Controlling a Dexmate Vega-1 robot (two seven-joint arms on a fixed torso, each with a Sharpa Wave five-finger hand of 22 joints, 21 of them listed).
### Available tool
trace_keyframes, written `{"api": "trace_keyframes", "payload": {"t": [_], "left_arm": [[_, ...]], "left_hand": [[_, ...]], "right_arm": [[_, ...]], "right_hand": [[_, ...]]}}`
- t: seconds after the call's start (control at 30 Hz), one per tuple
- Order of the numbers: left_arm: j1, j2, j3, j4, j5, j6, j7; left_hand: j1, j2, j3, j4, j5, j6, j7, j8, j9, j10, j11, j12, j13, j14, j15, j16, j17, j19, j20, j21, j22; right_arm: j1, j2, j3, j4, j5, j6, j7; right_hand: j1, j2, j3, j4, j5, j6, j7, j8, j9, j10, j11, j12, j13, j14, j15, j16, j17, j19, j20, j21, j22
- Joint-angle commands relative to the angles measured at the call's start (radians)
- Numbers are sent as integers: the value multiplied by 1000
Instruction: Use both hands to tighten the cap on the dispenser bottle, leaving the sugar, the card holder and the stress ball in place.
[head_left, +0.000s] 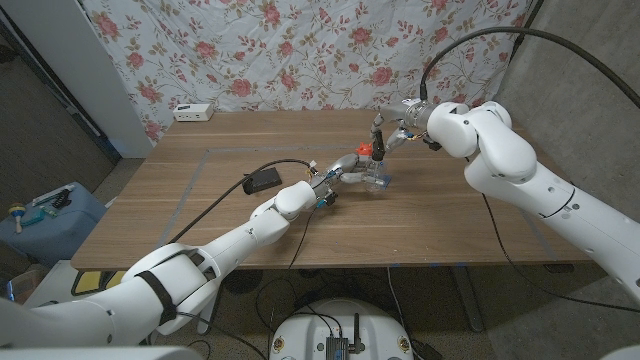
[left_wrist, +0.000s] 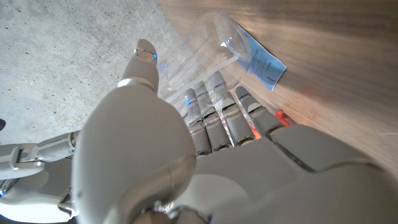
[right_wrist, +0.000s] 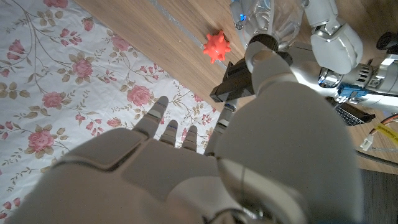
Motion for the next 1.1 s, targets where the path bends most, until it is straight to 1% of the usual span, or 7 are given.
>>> {"api": "trace_keyframes", "payload": {"t": [0.03,0.17,0.57,0.7,0.83,0.9,1.1], "left_arm": [[4,3,1,-4,4,-2,5],[3,3,2,-2,5,-4,4],[-9,-6,2,27,1,-17,-3],[-10,-6,1,30,0,-18,-4],[-10,-4,0,29,-1,-16,-5],[-10,-5,0,31,-2,-17,-6],[-15,-11,1,45,-2,-24,-7]], "left_hand": [[-46,102,58,50,-2,103,-28,6,3,11,2,7,3,9,-82,5,4,-2,-83,0,2],[-46,102,58,50,-2,103,-28,6,3,10,2,7,3,7,-82,4,4,-3,-82,0,2],[-46,103,58,50,-2,103,-26,6,3,10,-2,6,4,7,-81,5,5,-3,-81,-1,3],[-46,103,58,50,-2,104,-26,6,3,11,-1,7,4,6,-80,5,5,-3,-82,0,3],[-46,104,59,50,-2,102,-28,5,3,12,-1,7,5,6,-82,5,5,-3,-81,0,3],[-46,104,58,50,-2,102,-27,5,3,10,0,6,5,7,-82,6,5,-3,-81,0,3],[-45,104,59,50,-2,102,-26,5,3,12,0,6,5,8,-80,5,4,-3,-81,0,3]], "right_arm": [[34,19,-25,8,-16,-34,60],[45,29,-35,9,-25,-50,82],[63,47,-52,9,-32,-72,107],[72,53,-59,13,-33,-80,124],[86,62,-71,17,-45,-97,151],[94,68,-78,18,-55,-108,169],[108,80,-94,24,-77,-129,203]], "right_hand": [[-9,0,-2,6,4,-5,2,0,1,-7,10,5,2,-10,5,5,6,-4,1,5,2],[-14,-2,-5,8,4,-10,3,-3,0,-8,12,6,2,-12,9,6,6,-5,3,5,2],[-41,-8,-20,21,2,-23,4,-9,-2,0,23,13,2,-13,14,10,8,-4,4,8,3],[-59,-12,-29,29,0,-29,5,-13,-4,-1,34,14,2,-15,16,11,8,-3,5,8,3],[-72,-14,-36,34,-2,-34,6,-16,-5,-1,35,14,2,-16,18,12,9,-2,7,9,3],[-89,-15,-43,41,-4,-36,6,-18,-7,-2,45,15,2,-17,21,13,9,-2,9,9,3],[-126,-18,-58,56,-9,-42,7,-22,-10,0,57,17,2,-18,25,15,10,1,19,10,3]]}}
